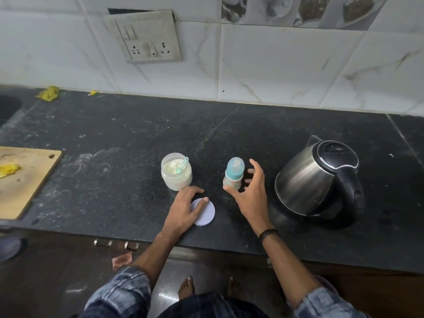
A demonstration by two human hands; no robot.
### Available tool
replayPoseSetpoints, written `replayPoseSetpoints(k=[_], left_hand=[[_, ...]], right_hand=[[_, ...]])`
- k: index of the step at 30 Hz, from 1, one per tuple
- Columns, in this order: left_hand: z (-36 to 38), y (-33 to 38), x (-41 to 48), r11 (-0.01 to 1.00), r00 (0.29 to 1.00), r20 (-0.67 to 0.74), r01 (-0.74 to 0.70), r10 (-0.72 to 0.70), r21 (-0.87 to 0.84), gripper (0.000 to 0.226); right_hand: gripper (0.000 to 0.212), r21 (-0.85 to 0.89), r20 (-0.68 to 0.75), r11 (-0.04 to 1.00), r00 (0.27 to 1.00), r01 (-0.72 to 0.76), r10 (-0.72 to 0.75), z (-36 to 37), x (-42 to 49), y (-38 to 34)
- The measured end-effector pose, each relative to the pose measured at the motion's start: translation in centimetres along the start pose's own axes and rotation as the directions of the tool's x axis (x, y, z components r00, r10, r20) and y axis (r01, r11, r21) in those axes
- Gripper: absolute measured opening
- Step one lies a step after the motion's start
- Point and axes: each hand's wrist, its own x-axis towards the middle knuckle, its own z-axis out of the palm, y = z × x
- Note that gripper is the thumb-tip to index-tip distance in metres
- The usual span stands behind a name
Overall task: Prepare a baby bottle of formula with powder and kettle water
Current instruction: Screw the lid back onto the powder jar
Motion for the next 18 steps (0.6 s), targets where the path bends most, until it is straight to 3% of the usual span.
replayPoseSetpoints(k=[4,7,11,14,18], left_hand=[[-0.4,0.3,-0.5,0.999,0.999,0.037,-0.030,0.031,-0.018,0.043],[-0.6,0.8,-1.0,0.999,0.995,0.088,-0.045,0.043,0.022,0.066],[-0.6,1.5,-1.8,0.974,0.977,0.204,-0.105,0.063,0.203,0.095],[-0.6,1.8,-1.9,0.957,0.972,0.229,-0.114,0.052,0.266,0.093],[-1.1,2.6,-1.8,0.971,0.978,0.207,-0.081,0.033,0.225,0.089]], right_hand=[[0.077,-0.008,-0.113,1.000,0.993,0.022,-0.023,-0.1,-3.2,0.7],[0.065,-0.046,-0.075,0.998,0.996,0.053,-0.056,-0.3,-5.3,1.0],[0.048,-0.085,-0.019,0.994,0.998,0.064,-0.066,0.1,-6.7,1.3],[0.040,-0.058,0.004,0.998,0.999,0.034,-0.034,0.8,-6.9,0.8],[0.036,0.003,0.065,1.000,0.998,-0.013,0.013,1.6,-6.8,0.0]])
